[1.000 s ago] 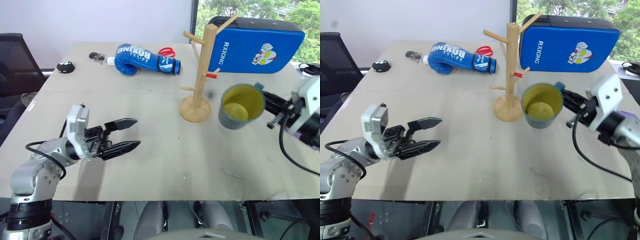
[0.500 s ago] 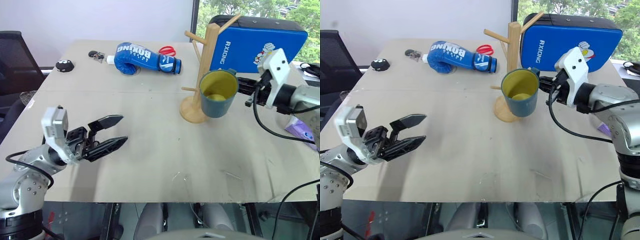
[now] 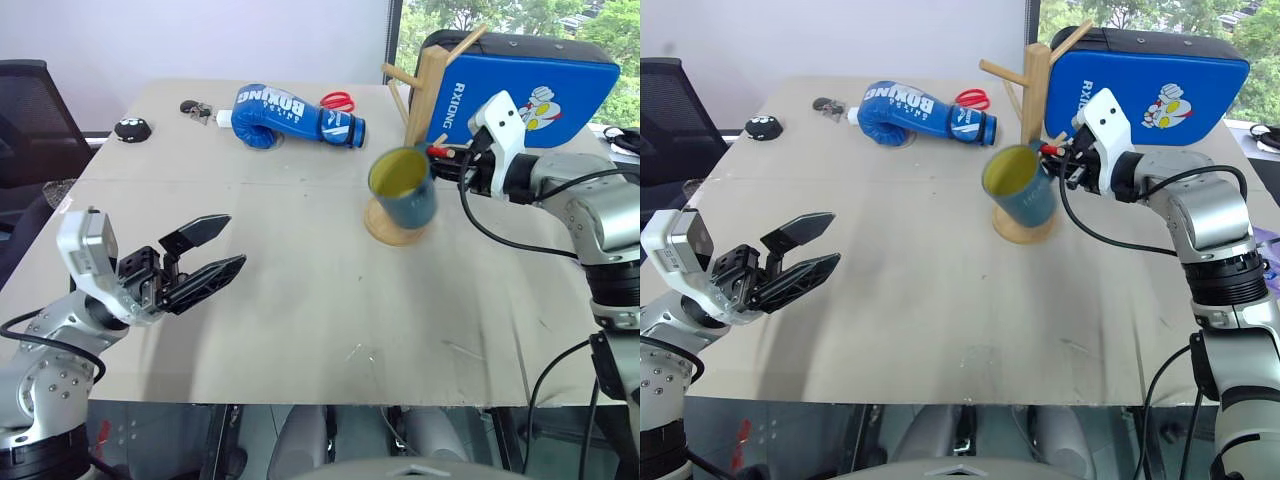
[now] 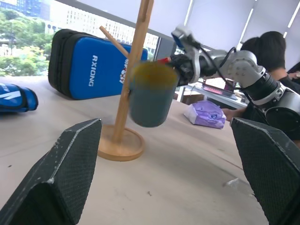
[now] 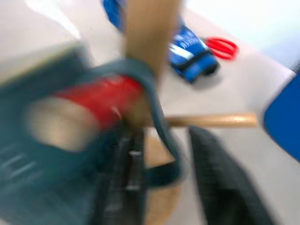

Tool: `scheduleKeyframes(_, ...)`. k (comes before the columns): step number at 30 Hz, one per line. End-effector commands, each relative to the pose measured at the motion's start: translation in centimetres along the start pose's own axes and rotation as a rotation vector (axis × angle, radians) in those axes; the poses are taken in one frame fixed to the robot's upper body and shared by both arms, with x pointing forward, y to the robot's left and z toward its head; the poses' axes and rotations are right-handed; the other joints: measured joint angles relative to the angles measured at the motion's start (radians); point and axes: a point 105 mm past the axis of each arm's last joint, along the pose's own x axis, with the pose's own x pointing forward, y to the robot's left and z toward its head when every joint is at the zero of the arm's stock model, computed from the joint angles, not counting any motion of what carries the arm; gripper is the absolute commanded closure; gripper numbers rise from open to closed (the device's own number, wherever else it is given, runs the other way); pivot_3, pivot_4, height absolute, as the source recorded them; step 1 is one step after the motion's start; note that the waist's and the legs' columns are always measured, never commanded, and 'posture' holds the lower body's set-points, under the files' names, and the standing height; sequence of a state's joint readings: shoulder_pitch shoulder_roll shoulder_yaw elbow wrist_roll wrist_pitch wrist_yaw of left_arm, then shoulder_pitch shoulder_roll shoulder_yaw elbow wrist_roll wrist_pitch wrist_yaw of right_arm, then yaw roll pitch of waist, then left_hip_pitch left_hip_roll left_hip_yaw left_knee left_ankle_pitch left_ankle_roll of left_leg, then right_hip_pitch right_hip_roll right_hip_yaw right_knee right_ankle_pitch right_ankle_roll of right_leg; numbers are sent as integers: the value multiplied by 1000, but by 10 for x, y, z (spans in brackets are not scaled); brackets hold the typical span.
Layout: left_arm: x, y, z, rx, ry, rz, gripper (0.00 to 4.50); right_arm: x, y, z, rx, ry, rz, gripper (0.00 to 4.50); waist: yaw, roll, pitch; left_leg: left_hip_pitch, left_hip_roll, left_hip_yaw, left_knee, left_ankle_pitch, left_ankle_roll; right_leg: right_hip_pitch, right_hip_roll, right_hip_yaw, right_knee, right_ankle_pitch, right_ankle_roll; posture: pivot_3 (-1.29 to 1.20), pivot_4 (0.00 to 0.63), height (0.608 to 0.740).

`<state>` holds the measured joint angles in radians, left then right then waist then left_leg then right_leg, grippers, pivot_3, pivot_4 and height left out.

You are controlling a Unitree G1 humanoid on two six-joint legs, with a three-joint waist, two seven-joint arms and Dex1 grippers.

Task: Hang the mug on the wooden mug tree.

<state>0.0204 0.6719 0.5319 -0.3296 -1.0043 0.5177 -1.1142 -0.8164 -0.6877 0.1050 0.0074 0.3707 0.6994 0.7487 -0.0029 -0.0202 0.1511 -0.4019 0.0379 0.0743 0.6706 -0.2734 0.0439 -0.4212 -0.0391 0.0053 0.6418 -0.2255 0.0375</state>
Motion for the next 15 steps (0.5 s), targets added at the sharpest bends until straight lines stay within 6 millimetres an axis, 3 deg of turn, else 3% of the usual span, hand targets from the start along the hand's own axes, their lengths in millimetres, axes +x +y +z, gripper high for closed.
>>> scheduleKeyframes(1, 11, -8, 2, 35, 12, -28, 0, -33, 0, 17, -39, -97, -3, 1727, 4, 0, 0, 0, 0, 0, 0, 0, 0, 0, 0, 0, 0, 0, 0, 0, 150, 740)
scheduleKeyframes(5, 19, -7, -8, 30, 57, -5, 0, -65, 12, 11, -41, -137, 17, 1727, 6, 0, 0, -1, 0, 0, -1, -1, 1, 0, 0, -1, -1, 0, 1, 0, 150, 740)
scheduleKeyframes(15, 8, -1, -46, -14, 268, 66, 0, -138, 46, -68, 75, 13, -157, 1727, 12, 0, 0, 4, 1, 0, 0, -2, 4, 4, 1, 0, 0, -1, -1, 0, 150, 740)
